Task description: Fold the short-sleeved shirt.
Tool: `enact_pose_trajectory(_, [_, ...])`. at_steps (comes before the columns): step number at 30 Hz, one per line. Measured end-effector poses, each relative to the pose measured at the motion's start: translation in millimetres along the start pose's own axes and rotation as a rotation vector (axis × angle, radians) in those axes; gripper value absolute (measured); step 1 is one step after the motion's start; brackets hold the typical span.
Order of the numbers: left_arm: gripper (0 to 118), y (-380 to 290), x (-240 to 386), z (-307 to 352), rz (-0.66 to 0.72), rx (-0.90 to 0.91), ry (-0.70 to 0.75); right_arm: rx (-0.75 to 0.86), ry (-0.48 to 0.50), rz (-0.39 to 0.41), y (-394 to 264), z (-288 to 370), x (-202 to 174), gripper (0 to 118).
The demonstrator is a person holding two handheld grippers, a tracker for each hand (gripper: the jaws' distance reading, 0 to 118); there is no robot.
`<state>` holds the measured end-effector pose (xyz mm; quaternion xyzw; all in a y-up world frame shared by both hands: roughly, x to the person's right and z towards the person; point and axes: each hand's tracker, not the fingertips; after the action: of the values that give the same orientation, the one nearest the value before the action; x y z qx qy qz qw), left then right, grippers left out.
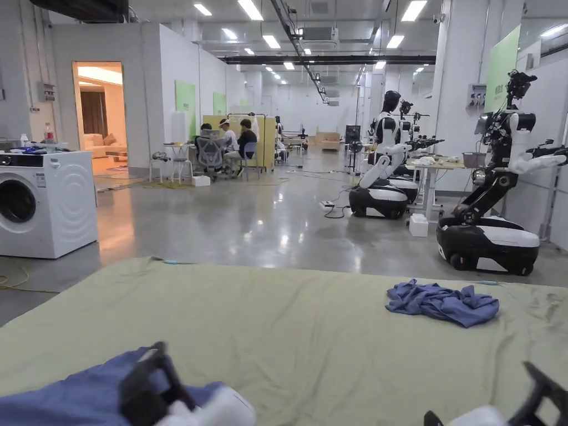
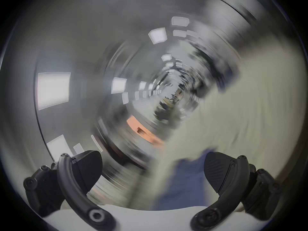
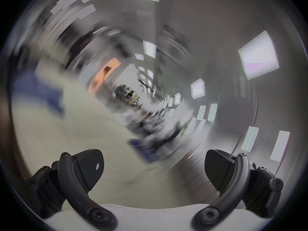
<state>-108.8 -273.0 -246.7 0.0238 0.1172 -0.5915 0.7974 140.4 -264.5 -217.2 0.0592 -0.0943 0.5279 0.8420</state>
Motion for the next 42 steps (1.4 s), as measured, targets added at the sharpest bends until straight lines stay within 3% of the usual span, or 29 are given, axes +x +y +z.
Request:
enact_pose_trajectory(2, [118,-19.4,51.8,15.9,-0.693,0.234,0.125,0.265,-0.012,0.749,-27.0,10.1,-39.0,118])
enact_pose_trajectory(3, [118,-27.3,58.9,19.0,-0.793,0.277,0.065,0.338,0.015,0.999,-38.9,15.0,-50.6,118])
enact_pose_trajectory(4, [118,-23.2,61.7,21.5,-0.785,0.274,-0.042,0.352,0.057,1.148,-46.3,18.1,-59.0,118])
enact_pose_trajectory(5, [118,-20.7,61.6,20.6,-0.582,0.208,-0.097,0.302,0.159,1.035,-49.0,23.7,-66.6,118])
enact_pose_trajectory(6, [118,-19.7,56.6,18.4,-0.411,0.169,-0.129,0.259,0.229,0.832,-43.5,25.3,-65.2,118])
enact_pose_trajectory(7, [118,-15.0,44.4,14.3,-0.199,0.122,-0.128,0.187,0.281,0.572,-34.5,23.4,-56.1,118])
enact_pose_trajectory(9, [118,-14.4,0.9,4.4,0.336,-0.011,-0.116,-0.024,0.248,0.058,-21.4,9.2,-23.5,118])
enact_pose_trajectory(11, [118,-36.6,-50.0,1.3,0.937,-0.066,-0.116,-0.123,0.179,-0.603,-27.9,-3.7,26.4,118])
enact_pose_trajectory(12, [118,-51.0,-60.9,1.1,1.173,-0.083,-0.097,-0.137,0.18,-0.928,-37.6,-7.6,47.5,118])
enact_pose_trajectory(13, [118,-64.6,-66.1,-0.8,1.354,-0.118,-0.089,-0.12,0.194,-1.262,-52.9,-9.6,65.1,118])
enact_pose_trajectory(14, [118,-74.5,-70.6,-4.5,1.469,-0.156,-0.097,-0.154,0.168,-1.496,-65.7,-14.1,69.0,118])
enact_pose_trajectory(15, [118,-82.0,-68.8,-8.0,1.504,-0.169,-0.117,-0.226,0.118,-1.554,-71.4,-18.8,69.5,118])
enact_pose_trajectory(16, [118,-88.1,-66.3,-11.8,1.504,-0.17,-0.155,-0.271,0.096,-1.498,-73.1,-21.1,66.5,118])
enact_pose_trajectory(20, [118,-93.1,-56.1,-16.7,1.476,-0.179,-0.214,-0.204,0.078,-1.122,-71.7,-14.5,48.8,118])
enact_pose_trajectory(23, [118,-88.2,-50.8,-17.4,1.451,-0.165,-0.228,-0.174,0.126,-1.031,-57.4,-7.4,36.4,118])
enact_pose_trajectory(31, [118,-72.3,-47.3,-12.3,1.351,-0.129,-0.256,-0.204,0.142,-1.093,-23.1,4.9,29.4,118])
enact_pose_trajectory(42, [118,-66.1,-47.2,-8.4,1.326,-0.099,-0.281,-0.232,0.132,-1.118,-36.2,1.3,33.7,118])
